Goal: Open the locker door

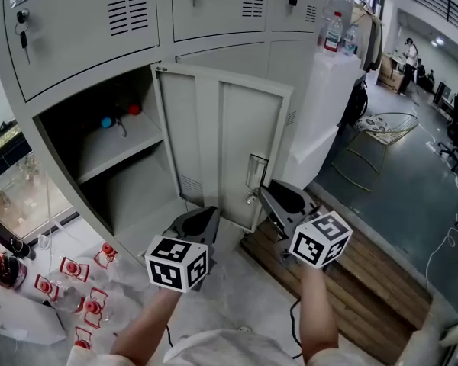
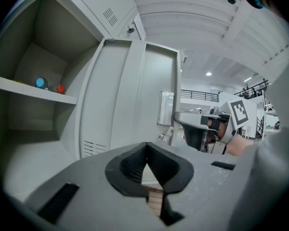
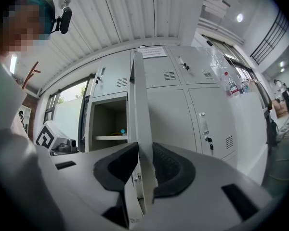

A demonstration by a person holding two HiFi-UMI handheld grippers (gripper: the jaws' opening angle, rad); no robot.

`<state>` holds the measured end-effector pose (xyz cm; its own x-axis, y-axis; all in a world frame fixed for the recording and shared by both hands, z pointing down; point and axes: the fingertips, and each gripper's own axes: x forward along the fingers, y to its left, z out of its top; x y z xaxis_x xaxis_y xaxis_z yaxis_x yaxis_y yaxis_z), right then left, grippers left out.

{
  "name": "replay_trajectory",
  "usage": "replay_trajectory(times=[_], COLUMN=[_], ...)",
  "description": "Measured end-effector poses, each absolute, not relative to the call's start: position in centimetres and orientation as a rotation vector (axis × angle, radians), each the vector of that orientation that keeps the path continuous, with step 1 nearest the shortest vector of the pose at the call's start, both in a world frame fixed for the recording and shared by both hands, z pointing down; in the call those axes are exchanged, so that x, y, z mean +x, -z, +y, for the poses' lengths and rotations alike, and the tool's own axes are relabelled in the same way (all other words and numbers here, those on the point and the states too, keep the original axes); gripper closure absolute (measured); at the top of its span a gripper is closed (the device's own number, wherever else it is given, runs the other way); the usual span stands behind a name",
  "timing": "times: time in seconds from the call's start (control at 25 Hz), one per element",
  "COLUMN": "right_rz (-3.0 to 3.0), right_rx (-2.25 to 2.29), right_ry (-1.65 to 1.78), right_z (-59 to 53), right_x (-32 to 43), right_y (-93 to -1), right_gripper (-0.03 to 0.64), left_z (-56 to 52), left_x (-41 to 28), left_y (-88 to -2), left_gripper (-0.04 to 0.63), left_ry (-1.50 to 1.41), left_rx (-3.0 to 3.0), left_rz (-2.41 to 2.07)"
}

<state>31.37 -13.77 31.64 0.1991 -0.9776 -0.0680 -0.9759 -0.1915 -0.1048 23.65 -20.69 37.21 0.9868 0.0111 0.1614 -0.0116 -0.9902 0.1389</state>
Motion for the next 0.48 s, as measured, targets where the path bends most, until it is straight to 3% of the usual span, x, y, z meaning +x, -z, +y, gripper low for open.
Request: replay_trajectory(times=[0.48], right_rz=[1.846], right_rx=[-2.404], right_ry=[-0.001], right_z=[-13.6], right_x=[33.1], right_y=[-31.6], right_gripper=[0.506], left_z=[-20.1], left_x=[24.2], left_y=[-37.2], left_gripper=[0.589], left_ry=[-0.242], left_rx=[2.994], left_rz=[0.008])
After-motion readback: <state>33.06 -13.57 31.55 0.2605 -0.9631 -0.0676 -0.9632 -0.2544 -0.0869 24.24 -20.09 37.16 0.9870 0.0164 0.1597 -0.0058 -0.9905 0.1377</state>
